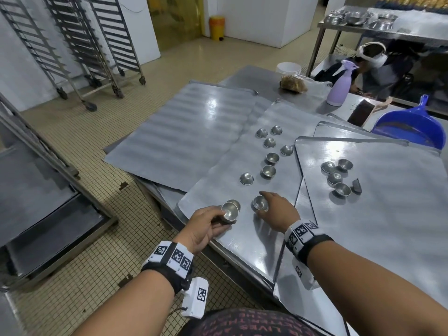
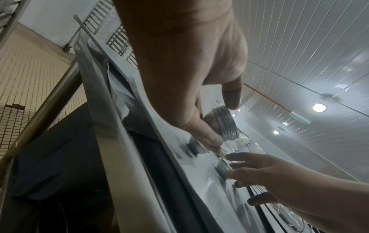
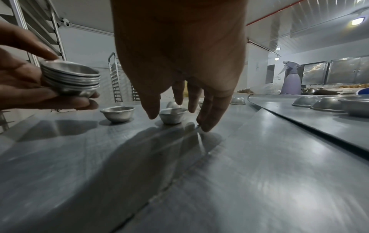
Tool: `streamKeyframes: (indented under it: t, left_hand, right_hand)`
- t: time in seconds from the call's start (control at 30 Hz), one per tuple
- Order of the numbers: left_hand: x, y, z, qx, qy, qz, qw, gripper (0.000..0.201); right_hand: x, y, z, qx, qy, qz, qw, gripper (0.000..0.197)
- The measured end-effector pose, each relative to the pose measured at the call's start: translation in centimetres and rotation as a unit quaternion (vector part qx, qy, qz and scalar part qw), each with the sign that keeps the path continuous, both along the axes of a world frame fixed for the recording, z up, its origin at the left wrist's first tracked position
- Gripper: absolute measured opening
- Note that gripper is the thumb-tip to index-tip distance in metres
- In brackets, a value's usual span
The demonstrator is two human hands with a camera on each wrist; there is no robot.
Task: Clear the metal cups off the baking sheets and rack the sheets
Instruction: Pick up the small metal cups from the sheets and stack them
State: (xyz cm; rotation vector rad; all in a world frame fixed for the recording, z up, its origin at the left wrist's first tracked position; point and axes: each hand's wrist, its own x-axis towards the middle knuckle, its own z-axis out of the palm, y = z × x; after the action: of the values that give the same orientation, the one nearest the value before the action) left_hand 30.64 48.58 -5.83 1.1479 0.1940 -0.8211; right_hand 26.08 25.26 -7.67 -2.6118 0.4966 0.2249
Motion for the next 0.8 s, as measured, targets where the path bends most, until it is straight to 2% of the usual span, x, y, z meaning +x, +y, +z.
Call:
streamKeyframes:
  t: [0.3, 0.47, 0.8]
  left_hand:
    - [0.0, -1.1, -0.4, 0.013, 0.017, -0.004, 1.0, 0.033]
    - [-0.2, -1.4, -0.7, 0.013, 0.012, -0.002, 1.0, 0.028]
    - [-1.3, -1.6, -0.7, 0.001, 0.023, 0.01, 1.0, 0.026]
  right_hand:
    - [0.0, -0.1, 0.2, -0.042, 0.028, 0.029, 0.998, 0.053]
    - [-0.4, 0.0, 0.3, -0.043, 0.027, 0.019, 0.999, 0.042]
    - [-2.4, 0.5, 0.3, -0.014, 0.003, -0.003, 1.0, 0.044]
